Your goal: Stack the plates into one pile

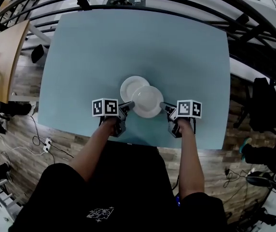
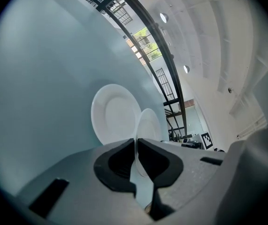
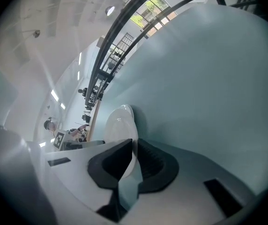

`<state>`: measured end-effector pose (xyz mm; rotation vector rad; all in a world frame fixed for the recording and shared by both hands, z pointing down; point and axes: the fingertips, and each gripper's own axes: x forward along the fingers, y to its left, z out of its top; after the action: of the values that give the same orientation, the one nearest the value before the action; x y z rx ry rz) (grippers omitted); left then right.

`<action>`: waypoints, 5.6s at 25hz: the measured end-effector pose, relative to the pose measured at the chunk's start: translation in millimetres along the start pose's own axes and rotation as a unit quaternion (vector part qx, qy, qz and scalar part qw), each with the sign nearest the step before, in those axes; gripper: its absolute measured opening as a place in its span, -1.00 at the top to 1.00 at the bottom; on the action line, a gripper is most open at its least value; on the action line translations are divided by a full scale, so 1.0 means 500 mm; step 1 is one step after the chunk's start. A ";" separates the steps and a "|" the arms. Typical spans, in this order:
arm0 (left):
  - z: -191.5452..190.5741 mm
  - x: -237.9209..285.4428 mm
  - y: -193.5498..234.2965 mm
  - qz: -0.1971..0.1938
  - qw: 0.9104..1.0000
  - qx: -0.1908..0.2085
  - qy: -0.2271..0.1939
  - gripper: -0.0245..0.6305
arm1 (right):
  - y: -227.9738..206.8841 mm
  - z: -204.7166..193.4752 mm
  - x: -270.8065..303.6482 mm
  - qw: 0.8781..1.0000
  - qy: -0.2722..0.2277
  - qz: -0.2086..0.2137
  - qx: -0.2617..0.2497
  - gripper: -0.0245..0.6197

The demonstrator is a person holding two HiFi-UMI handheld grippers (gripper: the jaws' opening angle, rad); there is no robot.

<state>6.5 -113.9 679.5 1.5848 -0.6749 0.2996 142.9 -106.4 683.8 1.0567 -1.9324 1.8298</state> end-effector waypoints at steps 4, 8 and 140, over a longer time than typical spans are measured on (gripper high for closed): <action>0.036 -0.026 0.030 0.009 1.000 -0.001 -0.008 0.83 | 0.031 0.016 0.041 1.000 0.003 -0.003 -0.006 0.81; 0.078 -0.049 0.059 0.015 1.000 -0.003 -0.011 0.83 | 0.060 0.038 0.083 1.000 0.000 -0.012 -0.008 0.81; 0.411 -0.656 -0.571 0.050 0.767 0.474 -0.430 0.90 | 0.729 0.261 -0.514 0.763 -0.515 -0.085 -0.380 0.90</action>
<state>-127.3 -233.4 233.2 2.7128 -1.4670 -0.0793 115.3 -174.6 224.8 1.9712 -2.5611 0.0926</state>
